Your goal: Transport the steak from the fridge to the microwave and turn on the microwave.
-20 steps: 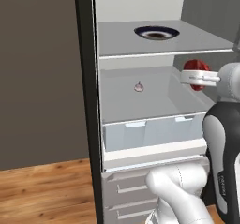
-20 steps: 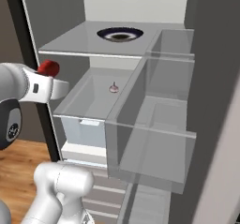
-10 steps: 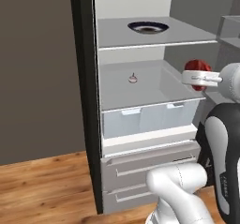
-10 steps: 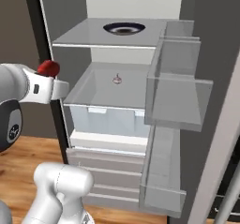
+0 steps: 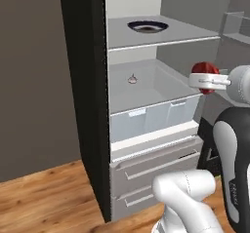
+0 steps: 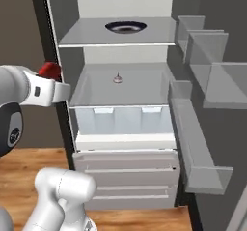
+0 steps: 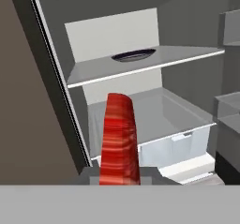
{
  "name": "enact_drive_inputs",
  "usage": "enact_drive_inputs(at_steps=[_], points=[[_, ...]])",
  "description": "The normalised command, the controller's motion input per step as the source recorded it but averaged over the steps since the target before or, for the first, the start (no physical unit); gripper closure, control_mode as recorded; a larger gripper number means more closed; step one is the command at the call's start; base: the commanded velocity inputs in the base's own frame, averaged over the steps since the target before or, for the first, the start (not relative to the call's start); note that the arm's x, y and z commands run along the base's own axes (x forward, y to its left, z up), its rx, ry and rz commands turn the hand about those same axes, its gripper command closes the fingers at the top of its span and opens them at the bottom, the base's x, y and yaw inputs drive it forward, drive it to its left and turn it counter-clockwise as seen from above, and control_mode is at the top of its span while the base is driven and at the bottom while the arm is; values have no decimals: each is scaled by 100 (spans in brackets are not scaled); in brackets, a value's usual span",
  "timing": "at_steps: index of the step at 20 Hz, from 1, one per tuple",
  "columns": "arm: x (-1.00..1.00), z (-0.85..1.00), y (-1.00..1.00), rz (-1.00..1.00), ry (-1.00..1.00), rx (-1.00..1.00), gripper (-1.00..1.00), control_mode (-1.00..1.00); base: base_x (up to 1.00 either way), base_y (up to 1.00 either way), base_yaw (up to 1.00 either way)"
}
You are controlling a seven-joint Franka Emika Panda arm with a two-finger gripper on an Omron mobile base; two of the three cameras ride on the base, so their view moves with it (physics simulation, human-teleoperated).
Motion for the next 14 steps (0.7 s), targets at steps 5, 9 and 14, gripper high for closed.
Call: enact_drive_inputs(at_steps=[5, 9, 14], points=[[0, 0, 0, 0, 0, 0, 100, 100, -26, 26, -70], [0, 0, 0, 0, 0, 0, 100, 100, -20, 17, -81], [0, 0, 0, 0, 0, 0, 100, 100, -22, 20, -77]])
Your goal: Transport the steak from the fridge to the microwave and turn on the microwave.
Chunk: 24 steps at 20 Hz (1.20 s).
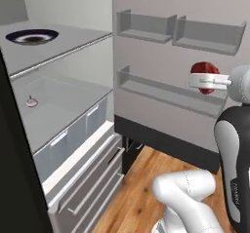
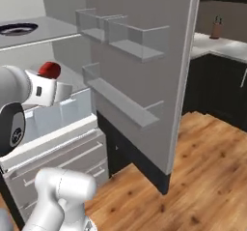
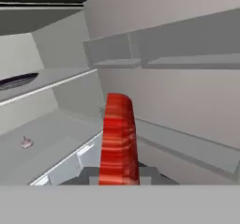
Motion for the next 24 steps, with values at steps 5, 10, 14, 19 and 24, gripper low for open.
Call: enact_drive_inputs(at_steps=[5, 10, 14, 19, 24], points=[[0, 0, 0, 0, 0, 0, 100, 100, -44, 34, -55], [0, 0, 0, 0, 0, 0, 100, 100, -44, 36, -51], [0, 0, 0, 0, 0, 0, 100, 100, -28, 1, -44], [0, 0, 0, 0, 0, 0, 100, 100, -19, -2, -43], [0, 0, 0, 0, 0, 0, 100, 100, -29, 2, -49]])
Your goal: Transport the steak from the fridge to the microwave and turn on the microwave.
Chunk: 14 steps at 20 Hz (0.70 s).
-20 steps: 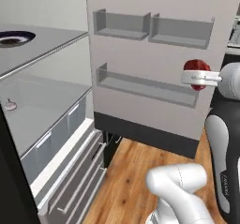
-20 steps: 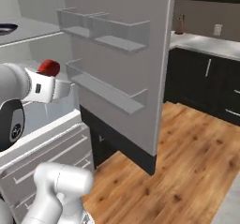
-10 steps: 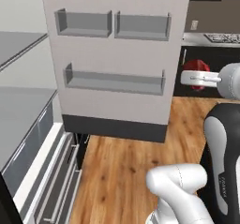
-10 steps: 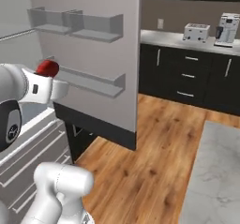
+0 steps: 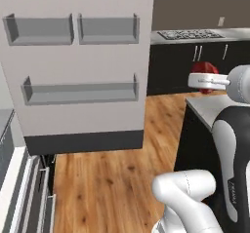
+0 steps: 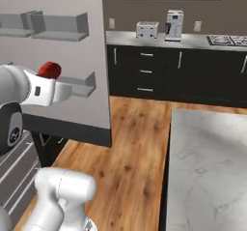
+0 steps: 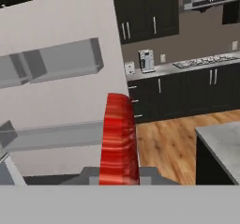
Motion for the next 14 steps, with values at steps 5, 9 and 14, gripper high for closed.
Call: enact_drive_inputs(at_steps=[5, 9, 14], points=[[0, 0, 0, 0, 0, 0, 100, 100, -53, 14, -53], [0, 0, 0, 0, 0, 0, 100, 100, -60, 15, -47], [0, 0, 0, 0, 0, 0, 100, 100, -63, 16, -45]])
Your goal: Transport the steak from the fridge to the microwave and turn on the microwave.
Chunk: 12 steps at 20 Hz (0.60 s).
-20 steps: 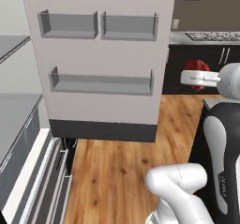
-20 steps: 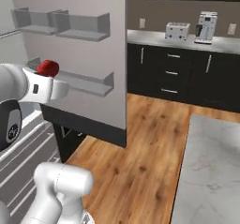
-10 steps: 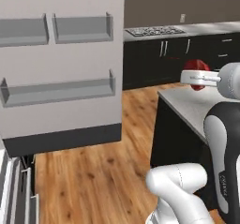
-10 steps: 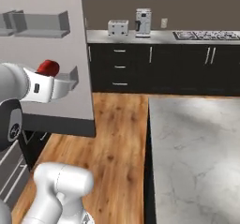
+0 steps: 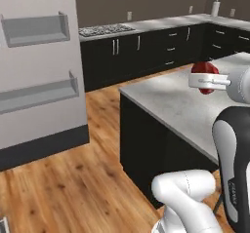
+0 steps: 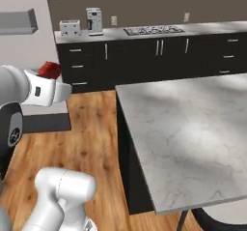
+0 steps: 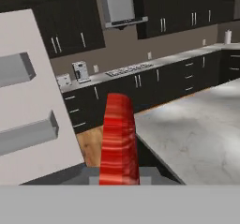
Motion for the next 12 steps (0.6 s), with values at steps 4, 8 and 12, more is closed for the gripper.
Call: enact_drive_inputs(at_steps=[4, 8, 12], points=[[0, 0, 0, 0, 0, 0, 100, 100, -58, 19, -51], [0, 0, 0, 0, 0, 0, 100, 100, -59, 19, -52], [0, 0, 0, 0, 0, 0, 100, 100, -59, 2, -45]])
